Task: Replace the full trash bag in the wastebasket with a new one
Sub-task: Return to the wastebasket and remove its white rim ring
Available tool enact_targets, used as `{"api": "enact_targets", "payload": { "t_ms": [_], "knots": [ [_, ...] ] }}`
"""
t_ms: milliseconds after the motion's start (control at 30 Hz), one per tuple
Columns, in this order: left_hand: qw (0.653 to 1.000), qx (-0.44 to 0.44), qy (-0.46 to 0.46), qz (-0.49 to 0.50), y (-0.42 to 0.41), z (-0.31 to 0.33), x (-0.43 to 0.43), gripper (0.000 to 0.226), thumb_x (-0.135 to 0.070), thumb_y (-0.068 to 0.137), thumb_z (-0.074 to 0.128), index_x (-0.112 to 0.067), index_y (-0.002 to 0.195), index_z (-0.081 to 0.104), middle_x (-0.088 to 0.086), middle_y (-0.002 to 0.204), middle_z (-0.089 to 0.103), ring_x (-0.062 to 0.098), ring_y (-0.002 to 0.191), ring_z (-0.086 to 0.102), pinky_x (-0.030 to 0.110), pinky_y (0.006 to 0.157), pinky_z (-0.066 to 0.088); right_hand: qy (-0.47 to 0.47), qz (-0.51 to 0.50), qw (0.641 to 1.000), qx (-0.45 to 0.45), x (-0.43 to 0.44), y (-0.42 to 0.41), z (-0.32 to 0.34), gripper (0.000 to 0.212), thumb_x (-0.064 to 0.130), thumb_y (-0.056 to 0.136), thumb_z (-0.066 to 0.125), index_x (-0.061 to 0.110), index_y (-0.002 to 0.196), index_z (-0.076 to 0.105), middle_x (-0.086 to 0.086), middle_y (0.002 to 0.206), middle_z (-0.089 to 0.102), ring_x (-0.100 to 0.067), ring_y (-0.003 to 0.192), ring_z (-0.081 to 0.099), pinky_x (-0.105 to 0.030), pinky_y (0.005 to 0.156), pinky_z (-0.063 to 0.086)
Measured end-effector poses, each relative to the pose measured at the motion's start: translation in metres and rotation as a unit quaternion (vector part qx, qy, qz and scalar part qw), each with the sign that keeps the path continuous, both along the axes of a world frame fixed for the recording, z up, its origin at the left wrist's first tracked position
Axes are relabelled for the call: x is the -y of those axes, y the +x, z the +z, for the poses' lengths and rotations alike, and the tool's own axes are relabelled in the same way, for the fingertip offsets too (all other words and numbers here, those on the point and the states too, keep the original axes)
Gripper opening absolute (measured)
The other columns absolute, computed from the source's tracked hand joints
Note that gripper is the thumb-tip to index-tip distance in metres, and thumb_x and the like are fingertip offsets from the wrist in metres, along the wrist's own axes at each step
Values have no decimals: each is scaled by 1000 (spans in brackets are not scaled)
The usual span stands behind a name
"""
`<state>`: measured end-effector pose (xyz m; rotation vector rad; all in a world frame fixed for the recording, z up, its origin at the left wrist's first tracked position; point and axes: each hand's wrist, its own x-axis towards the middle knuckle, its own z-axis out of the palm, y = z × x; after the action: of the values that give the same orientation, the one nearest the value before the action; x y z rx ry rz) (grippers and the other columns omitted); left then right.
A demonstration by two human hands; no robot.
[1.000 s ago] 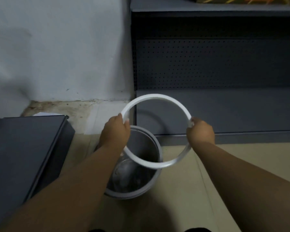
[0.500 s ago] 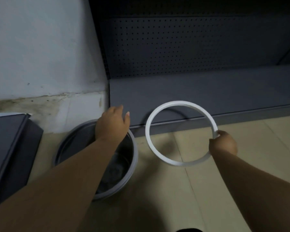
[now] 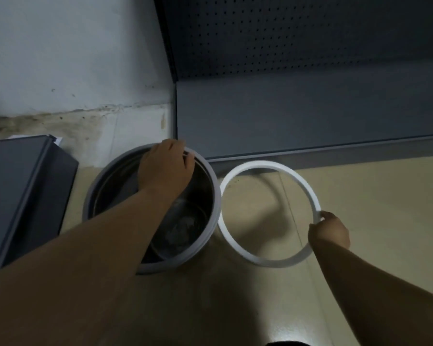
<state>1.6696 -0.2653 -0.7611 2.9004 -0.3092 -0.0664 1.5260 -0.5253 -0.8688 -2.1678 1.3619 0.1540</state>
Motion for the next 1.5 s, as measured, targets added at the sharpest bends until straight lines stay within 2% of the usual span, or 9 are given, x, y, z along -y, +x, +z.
{"api": "enact_targets", "payload": {
  "t_ms": [167, 367, 500, 600, 833, 967, 1100, 1300, 1500],
  "knots": [
    [1000, -11, 26, 10, 0, -4, -6, 49, -38, 97, 34, -13, 138, 41, 10, 142, 47, 29, 130, 43, 43, 109, 32, 17, -6, 999, -37, -4, -12, -15, 41, 8, 90, 52, 15, 130, 53, -15, 112, 67, -34, 96, 65, -38, 85, 53],
    [999, -13, 35, 9, -1, -7, -7, 50, -39, 97, 34, -14, 140, 39, 10, 143, 45, 28, 132, 41, 42, 111, 29, 41, 7, 998, -48, -13, 13, -18, 32, 9, 89, 55, 6, 121, 55, -18, 112, 64, -35, 101, 62, -35, 83, 49],
    [999, -14, 27, 10, -2, -7, -7, 50, -38, 96, 35, -15, 140, 39, 10, 145, 43, 28, 133, 39, 42, 112, 27, 42, 13, 997, -68, -15, 27, -15, 33, 4, 91, 49, 2, 123, 54, -20, 119, 61, -36, 109, 60, -35, 88, 48],
    [999, -12, 30, 6, -3, -7, -11, 49, -38, 96, 36, -16, 140, 39, 10, 145, 44, 28, 133, 39, 42, 112, 27, 27, 41, 995, -88, -17, 33, -9, 28, 5, 91, 47, -2, 117, 55, -22, 121, 59, -36, 112, 57, -34, 89, 46],
    [1000, -5, 23, 3, 0, 12, -21, 47, -37, 96, 36, -15, 137, 44, 9, 141, 47, 28, 127, 43, 41, 108, 32, -36, 137, 985, -94, -33, 46, 35, 40, 17, 91, 47, 11, 131, 50, -16, 131, 51, -36, 121, 47, -36, 98, 40],
    [999, -16, 33, 0, -8, 58, -30, 46, -35, 96, 37, -14, 136, 45, 9, 142, 46, 28, 130, 42, 40, 108, 31, -69, 197, 974, -92, -51, 46, 100, 43, 27, 94, 49, 14, 134, 47, -13, 135, 47, -34, 125, 41, -39, 97, 40],
    [999, -21, 37, 0, -23, 134, -42, 45, -35, 96, 38, -14, 135, 46, 8, 142, 47, 27, 129, 43, 39, 106, 34, -89, 234, 964, -88, -73, 47, 195, 45, 35, 93, 51, 16, 134, 47, -11, 135, 48, -33, 125, 42, -39, 95, 41],
    [998, -19, 61, 23, -39, 283, -69, 46, -38, 96, 35, -16, 134, 47, 6, 144, 45, 25, 129, 44, 38, 105, 35, -50, 287, 956, -37, -129, 56, 353, 47, 35, 92, 54, 16, 135, 46, -12, 139, 48, -33, 128, 41, -39, 99, 40],
    [995, 9, 73, 66, -60, 455, -109, 43, -37, 96, 37, -13, 128, 53, 6, 134, 54, 25, 119, 51, 37, 98, 38, -47, 360, 932, 10, -182, 64, 528, 47, 35, 92, 54, 15, 134, 48, -10, 140, 46, -32, 130, 39, -42, 99, 41]
  ]
}}
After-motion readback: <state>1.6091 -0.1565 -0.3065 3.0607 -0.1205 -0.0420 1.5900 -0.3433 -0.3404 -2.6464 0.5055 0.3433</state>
